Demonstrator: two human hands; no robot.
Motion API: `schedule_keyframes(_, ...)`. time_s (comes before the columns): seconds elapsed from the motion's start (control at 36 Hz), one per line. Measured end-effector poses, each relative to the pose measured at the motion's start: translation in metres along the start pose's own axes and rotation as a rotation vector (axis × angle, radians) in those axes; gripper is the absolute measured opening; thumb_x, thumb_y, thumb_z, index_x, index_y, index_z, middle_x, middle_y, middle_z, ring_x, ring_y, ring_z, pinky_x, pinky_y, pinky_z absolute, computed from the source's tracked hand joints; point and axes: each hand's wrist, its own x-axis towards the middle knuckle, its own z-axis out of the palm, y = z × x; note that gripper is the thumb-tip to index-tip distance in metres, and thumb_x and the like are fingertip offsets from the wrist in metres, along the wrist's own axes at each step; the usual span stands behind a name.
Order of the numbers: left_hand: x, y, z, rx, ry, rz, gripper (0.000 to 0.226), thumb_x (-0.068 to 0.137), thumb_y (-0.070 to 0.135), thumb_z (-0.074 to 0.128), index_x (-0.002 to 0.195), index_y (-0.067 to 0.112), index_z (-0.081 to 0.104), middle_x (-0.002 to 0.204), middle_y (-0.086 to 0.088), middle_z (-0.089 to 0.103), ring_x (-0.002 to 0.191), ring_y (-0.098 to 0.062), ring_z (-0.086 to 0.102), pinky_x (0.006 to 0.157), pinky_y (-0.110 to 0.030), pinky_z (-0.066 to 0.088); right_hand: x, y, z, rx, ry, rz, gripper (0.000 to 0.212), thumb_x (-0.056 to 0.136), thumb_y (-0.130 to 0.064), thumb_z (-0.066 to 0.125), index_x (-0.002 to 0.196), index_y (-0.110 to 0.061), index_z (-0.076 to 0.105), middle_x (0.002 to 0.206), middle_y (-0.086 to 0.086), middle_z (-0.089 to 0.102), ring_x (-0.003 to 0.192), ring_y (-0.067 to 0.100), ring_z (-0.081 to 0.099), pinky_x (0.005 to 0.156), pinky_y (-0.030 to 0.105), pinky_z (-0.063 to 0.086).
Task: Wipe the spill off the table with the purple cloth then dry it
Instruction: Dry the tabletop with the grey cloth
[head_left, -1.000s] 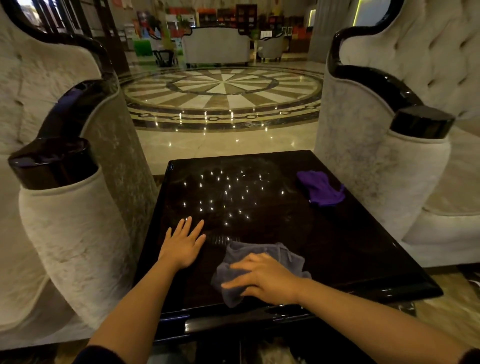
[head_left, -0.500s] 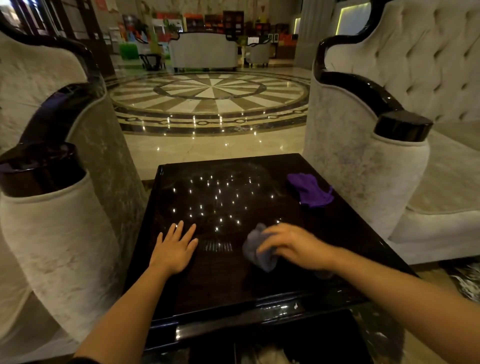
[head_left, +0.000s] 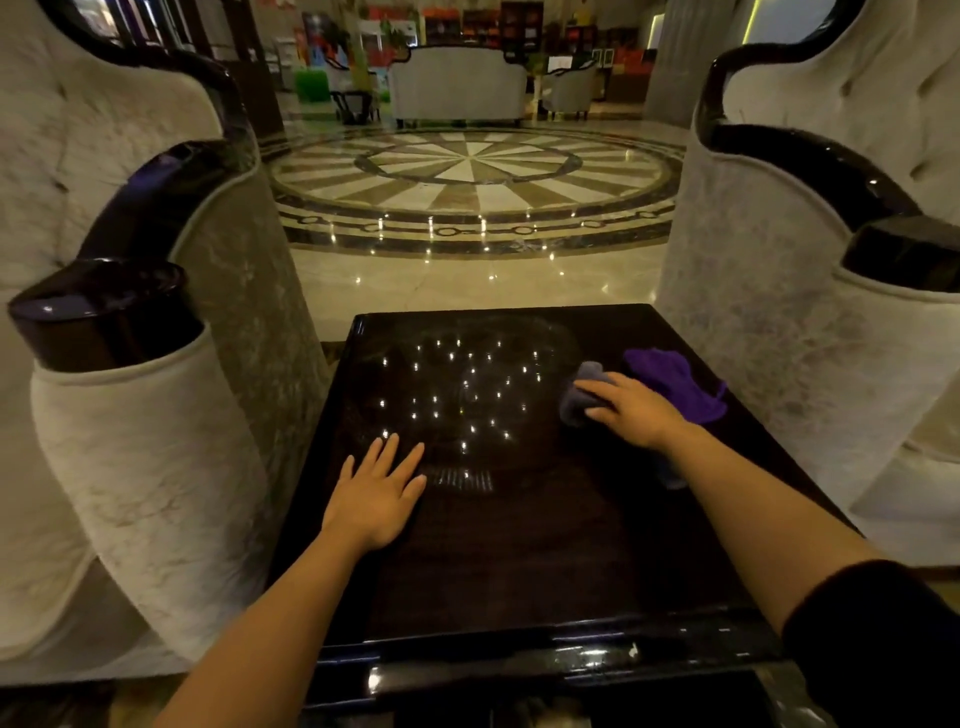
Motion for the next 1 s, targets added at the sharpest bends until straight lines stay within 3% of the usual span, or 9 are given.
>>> schedule_keyframes(0.06,-0.001,0.002,-0.001,-0.001,0.003,0.013,0.052,0.096,0.049,0.012,0.144,0.037,-0.002,0.157,0.001,-0.008,0.144,-0.016,-0.012,0.116,-0.041,-0.005,-0.001,0.009,0.008,-0.029,-0.078,0.107,0.053,0.093,-0.044,0.039,0.141,-0.036,0.018,0.155,0.008,0.016,0.137,0.034,0.024,0.109,0.049,0.028)
schedule_keyframes(0.11,0.000,0.002,-0.001,-0.007,-0.001,0.010,0.052,0.095,0.050,0.012,0.144,0.037,-0.002,0.157,0.001,-0.008,0.144,-0.016,-0.012,0.116,-0.041,-0.005,0.001,0.014,0.017,-0.010,-0.092,0.142,0.055,0.092,-0.052,0.033,0.141,-0.040,0.011,0.157,0.005,0.010,0.140,0.033,0.017,0.112,0.049,0.021)
schedule_keyframes(0.25,-0.002,0.001,-0.002,0.001,-0.004,0.013,0.052,0.096,0.048,0.013,0.145,0.036,-0.001,0.157,-0.001,-0.008,0.144,-0.017,-0.012,0.116,-0.041,-0.004,-0.002,0.010,0.034,0.038,-0.014,0.167,0.046,0.095,-0.047,0.028,0.140,-0.039,0.021,0.155,0.005,0.018,0.142,0.027,0.016,0.114,0.043,0.014)
schedule_keyframes(0.5,-0.004,0.004,-0.005,0.012,-0.028,0.011,0.052,0.097,0.046,0.013,0.145,0.034,-0.002,0.157,-0.002,-0.009,0.144,-0.019,-0.011,0.117,-0.042,-0.003,-0.040,0.003,0.046,0.025,0.036,0.081,0.039,0.098,-0.036,0.027,0.136,-0.038,0.032,0.153,0.004,0.025,0.138,0.027,0.023,0.114,0.044,0.018)
schedule_keyframes(0.67,-0.006,0.005,-0.005,0.005,-0.026,0.000,0.053,0.097,0.047,0.012,0.146,0.033,-0.001,0.157,-0.003,-0.008,0.144,-0.019,-0.010,0.117,-0.043,-0.003,-0.078,-0.010,0.056,-0.058,0.083,0.003,0.038,0.097,-0.033,0.035,0.134,-0.039,0.037,0.148,0.006,0.032,0.126,0.030,0.034,0.104,0.041,0.028)
schedule_keyframes(1.0,-0.016,0.018,-0.017,0.084,-0.047,-0.065,0.051,0.097,0.044,0.010,0.146,0.033,-0.002,0.158,-0.005,-0.004,0.145,-0.025,-0.004,0.117,-0.047,0.004,-0.155,-0.041,0.076,-0.060,0.158,-0.111,0.036,0.095,-0.033,0.038,0.130,-0.041,0.042,0.142,0.003,0.037,0.116,0.024,0.038,0.095,0.036,0.030)
